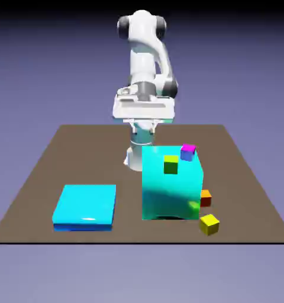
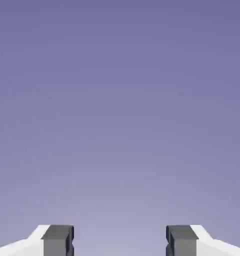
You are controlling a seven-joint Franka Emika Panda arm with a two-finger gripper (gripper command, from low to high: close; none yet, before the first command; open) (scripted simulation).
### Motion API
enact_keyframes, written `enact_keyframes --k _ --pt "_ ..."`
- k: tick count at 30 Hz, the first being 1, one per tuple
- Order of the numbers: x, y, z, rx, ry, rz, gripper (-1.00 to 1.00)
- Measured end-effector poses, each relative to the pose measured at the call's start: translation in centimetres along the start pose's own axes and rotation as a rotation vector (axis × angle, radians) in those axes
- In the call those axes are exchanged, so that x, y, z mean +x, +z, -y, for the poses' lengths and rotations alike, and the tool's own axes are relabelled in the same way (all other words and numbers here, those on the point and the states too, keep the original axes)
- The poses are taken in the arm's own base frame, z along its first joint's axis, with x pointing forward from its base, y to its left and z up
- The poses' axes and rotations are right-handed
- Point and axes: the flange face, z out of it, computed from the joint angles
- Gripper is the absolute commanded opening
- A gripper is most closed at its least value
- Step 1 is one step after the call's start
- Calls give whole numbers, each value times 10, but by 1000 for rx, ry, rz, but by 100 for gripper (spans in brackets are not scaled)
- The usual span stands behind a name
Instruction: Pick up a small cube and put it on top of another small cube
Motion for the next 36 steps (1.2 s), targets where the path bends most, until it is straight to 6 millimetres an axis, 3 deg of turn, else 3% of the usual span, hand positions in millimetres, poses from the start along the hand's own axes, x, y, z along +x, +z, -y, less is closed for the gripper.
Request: enact_keyframes --k 7,15,25,36 --pt "-23 71 52 -182 -121 203 0" --pt "-73 149 100 -376 -248 422 0" --pt "-144 231 136 -592 -358 661 0" --pt "-212 296 156 -792 -415 890 0"
